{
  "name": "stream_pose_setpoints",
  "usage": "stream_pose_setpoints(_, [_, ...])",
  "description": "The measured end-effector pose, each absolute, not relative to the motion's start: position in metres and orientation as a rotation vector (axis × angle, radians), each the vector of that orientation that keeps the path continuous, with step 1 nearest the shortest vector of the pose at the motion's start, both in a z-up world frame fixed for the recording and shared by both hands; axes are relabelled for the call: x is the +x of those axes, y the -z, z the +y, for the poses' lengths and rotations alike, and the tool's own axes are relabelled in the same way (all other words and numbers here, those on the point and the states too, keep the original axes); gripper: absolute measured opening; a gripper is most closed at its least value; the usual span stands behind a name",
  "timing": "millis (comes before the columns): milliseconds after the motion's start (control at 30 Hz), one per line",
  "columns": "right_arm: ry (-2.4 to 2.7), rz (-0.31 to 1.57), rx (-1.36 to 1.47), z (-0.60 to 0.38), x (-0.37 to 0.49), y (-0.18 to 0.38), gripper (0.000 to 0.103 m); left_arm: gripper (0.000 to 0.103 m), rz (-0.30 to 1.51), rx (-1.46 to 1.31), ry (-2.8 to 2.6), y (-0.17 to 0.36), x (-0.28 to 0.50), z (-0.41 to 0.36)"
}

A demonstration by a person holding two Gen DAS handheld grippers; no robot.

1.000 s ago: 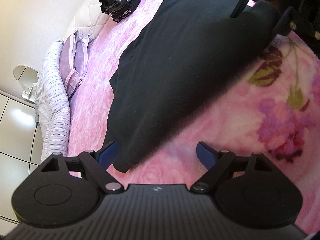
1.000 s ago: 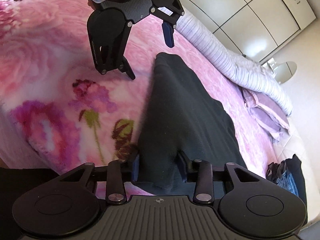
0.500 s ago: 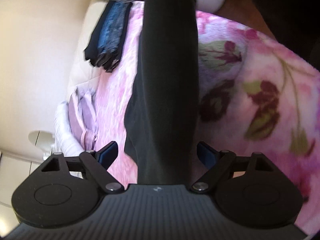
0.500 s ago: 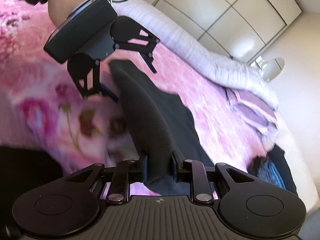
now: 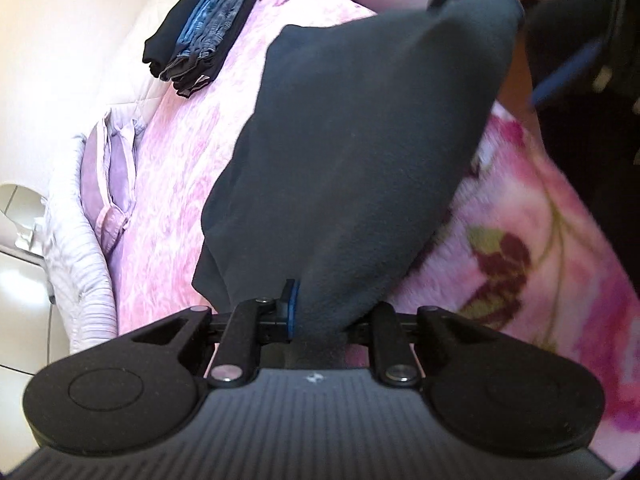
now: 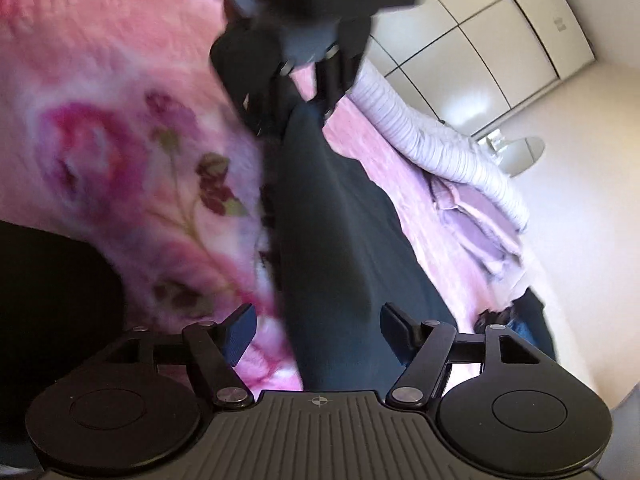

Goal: Fold clothes

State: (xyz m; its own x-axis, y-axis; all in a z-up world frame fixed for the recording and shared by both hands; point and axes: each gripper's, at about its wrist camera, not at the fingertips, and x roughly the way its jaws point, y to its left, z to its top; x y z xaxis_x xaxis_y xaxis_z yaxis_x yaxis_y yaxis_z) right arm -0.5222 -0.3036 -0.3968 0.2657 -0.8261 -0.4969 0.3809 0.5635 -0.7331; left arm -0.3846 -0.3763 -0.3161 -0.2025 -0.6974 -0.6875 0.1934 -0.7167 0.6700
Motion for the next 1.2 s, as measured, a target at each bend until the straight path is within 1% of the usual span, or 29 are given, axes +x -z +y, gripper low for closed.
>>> stream_pose_setpoints(67, [0.892, 1.049, -0.566, -0.319, -0.515, 0.408, 0.068, 0.015, -0.585, 1.466, 1.975, 0.311, -0.386, -0.377])
stream_pose_setpoints(100, [0.908, 1.054, -0.594, -0.325, -0.517, 0.411, 0.066, 0.016, -0.599, 1.466, 1.971, 0.312, -0.386, -0.374])
stream_pose_setpoints(133, [0.922, 1.058, -0.619, -0.331, -0.52, 0.414, 0.061, 0.018, -0.619, 1.467, 1.965, 0.313, -0.385, -0.371])
stream_pose_setpoints(167, [0.907, 1.053, -0.609, -0.335, -0.526, 0.412, 0.056, 0.023, -0.662, 1.475, 1.951, 0.318, -0.383, -0.366])
stream_pose_setpoints(200, [0.893, 1.048, -0.6, -0.338, -0.531, 0.41, 0.041, 0.027, -0.727, 1.488, 1.926, 0.325, -0.382, -0.36])
stream_pose_setpoints(233, [0.885, 1.031, -0.601, -0.339, -0.538, 0.407, 0.037, 0.036, -0.818, 1.503, 1.884, 0.334, -0.382, -0.357])
stream_pose_setpoints(267, [0.86, 1.026, -0.593, -0.34, -0.542, 0.402, 0.035, 0.042, -0.909, 1.519, 1.838, 0.344, -0.383, -0.353])
stream_pose_setpoints(300, [0.837, 1.021, -0.583, -0.341, -0.547, 0.397, 0.032, 0.042, -0.988, 1.541, 1.784, 0.352, -0.384, -0.353])
stream_pose_setpoints(333, [0.821, 1.016, -0.568, -0.344, -0.549, 0.391, 0.03, 0.033, -1.036, 1.562, 1.729, 0.359, -0.386, -0.355])
stream_pose_setpoints(367, [0.801, 1.015, -0.563, -0.347, -0.551, 0.383, 0.03, 0.019, -1.073, 1.578, 1.685, 0.363, -0.388, -0.358])
stream_pose_setpoints(433, [0.775, 1.006, -0.578, -0.357, -0.553, 0.361, 0.029, 0.016, -1.09, 1.582, 1.656, 0.359, -0.391, -0.366])
stream_pose_setpoints(533, [0.751, 0.987, -0.638, -0.386, -0.551, 0.319, 0.029, 0.013, -0.989, 1.517, 1.691, 0.325, -0.388, -0.392])
stream_pose_setpoints(633, [0.722, 0.952, -0.73, -0.429, -0.539, 0.28, 0.028, 0.013, -0.855, 1.439, 1.686, 0.275, -0.374, -0.43])
stream_pose_setpoints(733, [0.689, 0.888, -0.825, -0.468, -0.522, 0.246, 0.028, 0.012, -0.811, 1.386, 1.572, 0.227, -0.354, -0.46])
stream_pose_setpoints(800, [0.664, 0.819, -0.868, -0.481, -0.508, 0.229, 0.028, 0.012, -0.733, 1.36, 1.513, 0.194, -0.336, -0.462])
stream_pose_setpoints(867, [0.637, 0.75, -0.909, -0.494, -0.494, 0.213, 0.029, 0.012, -0.671, 1.363, 1.476, 0.174, -0.323, -0.446])
stream_pose_setpoints(933, [0.604, 0.698, -0.902, -0.48, -0.49, 0.218, 0.029, 0.013, -0.634, 1.398, 1.458, 0.176, -0.317, -0.413])
stream_pose_setpoints(967, [0.577, 0.681, -0.89, -0.472, -0.49, 0.226, 0.029, 0.013, -0.622, 1.424, 1.455, 0.186, -0.316, -0.391])
stream_pose_setpoints(1067, [0.471, 0.684, -0.853, -0.434, -0.496, 0.272, 0.03, 0.015, -0.548, 1.499, 1.499, 0.238, -0.322, -0.324])
stream_pose_setpoints(1200, [0.311, 0.784, -0.797, -0.382, -0.517, 0.352, 0.031, 0.019, -0.436, 1.527, 1.524, 0.321, -0.333, -0.266])
